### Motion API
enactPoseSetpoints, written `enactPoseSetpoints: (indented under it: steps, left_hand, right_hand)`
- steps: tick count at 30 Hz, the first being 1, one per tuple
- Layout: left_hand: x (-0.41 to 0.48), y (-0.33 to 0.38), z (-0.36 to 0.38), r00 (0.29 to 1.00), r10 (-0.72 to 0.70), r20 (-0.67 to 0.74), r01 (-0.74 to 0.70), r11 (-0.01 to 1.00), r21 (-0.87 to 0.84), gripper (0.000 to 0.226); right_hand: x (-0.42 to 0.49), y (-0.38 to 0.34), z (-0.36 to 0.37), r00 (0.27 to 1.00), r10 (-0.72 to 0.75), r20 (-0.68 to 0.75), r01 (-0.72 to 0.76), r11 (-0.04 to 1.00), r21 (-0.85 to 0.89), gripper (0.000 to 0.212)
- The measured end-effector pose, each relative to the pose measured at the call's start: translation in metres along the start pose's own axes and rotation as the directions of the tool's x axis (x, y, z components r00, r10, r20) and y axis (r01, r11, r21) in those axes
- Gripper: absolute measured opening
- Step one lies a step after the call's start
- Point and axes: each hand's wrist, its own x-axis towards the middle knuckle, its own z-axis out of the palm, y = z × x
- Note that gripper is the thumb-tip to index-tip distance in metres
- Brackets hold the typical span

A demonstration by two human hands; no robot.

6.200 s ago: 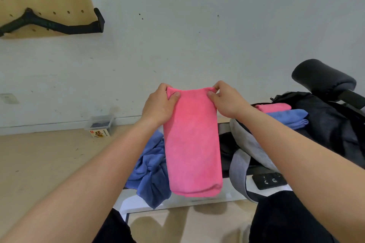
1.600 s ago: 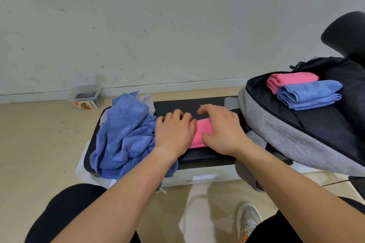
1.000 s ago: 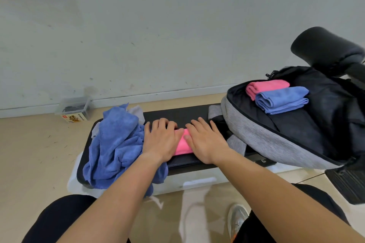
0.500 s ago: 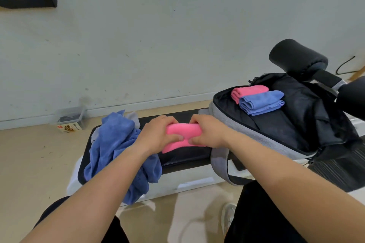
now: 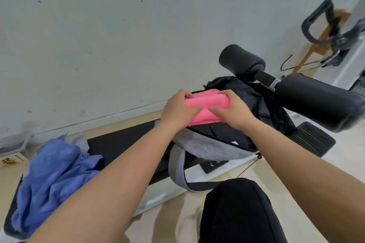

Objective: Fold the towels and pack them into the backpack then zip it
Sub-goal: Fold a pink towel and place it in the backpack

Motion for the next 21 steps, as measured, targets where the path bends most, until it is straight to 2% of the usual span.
enactPoseSetpoints:
  steps: [2,6,10,11,13,14,15,16,18,19,21]
  left_hand:
    - [0.01,0.004,0.028,0.997,-0.001,0.072,-0.002,0.999,0.05,0.036]
    - [0.017,0.003,0.07,0.973,-0.055,0.223,0.037,0.996,0.087,0.039]
    - [0.018,-0.005,0.091,0.922,-0.075,0.381,-0.045,0.953,0.299,0.047]
    - [0.017,-0.008,0.092,0.92,-0.078,0.384,-0.069,0.933,0.354,0.047]
    - [0.016,-0.011,0.091,0.939,-0.058,0.339,-0.096,0.901,0.423,0.041]
    - [0.016,-0.012,0.09,0.953,-0.039,0.3,-0.107,0.884,0.455,0.039]
    - [0.016,-0.014,0.088,0.965,-0.014,0.261,-0.12,0.864,0.489,0.038]
    - [0.016,-0.015,0.086,0.974,0.008,0.228,-0.13,0.84,0.527,0.04]
    - [0.018,-0.02,0.083,0.984,0.025,0.179,-0.13,0.786,0.605,0.046]
    - [0.019,-0.023,0.081,0.988,0.019,0.156,-0.115,0.765,0.633,0.048]
    - [0.021,-0.03,0.078,0.993,-0.02,0.116,-0.061,0.752,0.656,0.05]
  right_hand:
    - [0.007,0.019,-0.009,0.997,0.077,-0.019,-0.077,0.996,-0.05,0.054]
    - [0.019,0.052,-0.016,0.982,0.189,-0.009,-0.186,0.955,-0.231,0.06]
    - [0.021,0.071,-0.014,0.966,0.26,-0.012,-0.242,0.878,-0.414,0.063]
    - [0.017,0.074,-0.009,0.971,0.233,-0.057,-0.229,0.829,-0.511,0.061]
    - [0.008,0.08,0.002,0.98,0.001,-0.2,-0.146,0.687,-0.712,0.042]
    - [0.001,0.079,0.007,0.963,-0.11,-0.245,-0.118,0.644,-0.756,0.032]
    - [-0.006,0.077,0.01,0.951,-0.147,-0.272,-0.116,0.645,-0.755,0.027]
    - [-0.012,0.074,0.014,0.96,-0.089,-0.264,-0.135,0.68,-0.721,0.031]
    - [-0.019,0.076,0.024,0.975,0.162,-0.155,-0.224,0.749,-0.624,0.057]
    - [-0.021,0.079,0.029,0.969,0.235,-0.078,-0.236,0.777,-0.584,0.069]
    - [-0.023,0.085,0.036,0.963,0.268,0.043,-0.217,0.855,-0.472,0.09]
